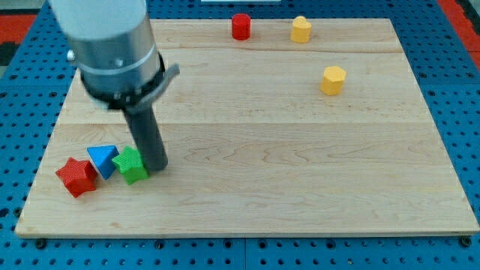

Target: Place the triangle above the blue cube

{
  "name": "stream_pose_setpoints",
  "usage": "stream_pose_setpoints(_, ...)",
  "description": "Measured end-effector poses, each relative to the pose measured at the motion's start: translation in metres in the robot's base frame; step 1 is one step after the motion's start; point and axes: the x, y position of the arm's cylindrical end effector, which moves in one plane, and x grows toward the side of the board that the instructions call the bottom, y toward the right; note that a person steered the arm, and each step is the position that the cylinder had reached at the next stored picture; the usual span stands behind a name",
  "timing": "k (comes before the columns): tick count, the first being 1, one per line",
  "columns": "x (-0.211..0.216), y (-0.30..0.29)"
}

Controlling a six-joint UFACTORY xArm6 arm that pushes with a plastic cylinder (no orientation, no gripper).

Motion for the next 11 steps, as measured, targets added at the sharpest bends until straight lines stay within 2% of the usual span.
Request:
stream_pose_setpoints(1,0.04,-0.049)
stream_pose_setpoints(2,0.031,-0.118)
stream_pose_setpoints(3,0.009,-0.079)
stream_pose_setpoints(4,0.006,-0.086)
stream_pose_setpoints(5,-0.025,-0.056)
stream_pose_setpoints(6,-0.078,-0.037)
stream_pose_setpoints(7,-0.104,-0.044)
stream_pose_setpoints(8,-0.166,-0.034)
stream_pose_setpoints(9,-0.194,-0.084)
stream_pose_setpoints(10,-0.246,-0.054)
stream_pose_setpoints(11,-0.284,-0.052)
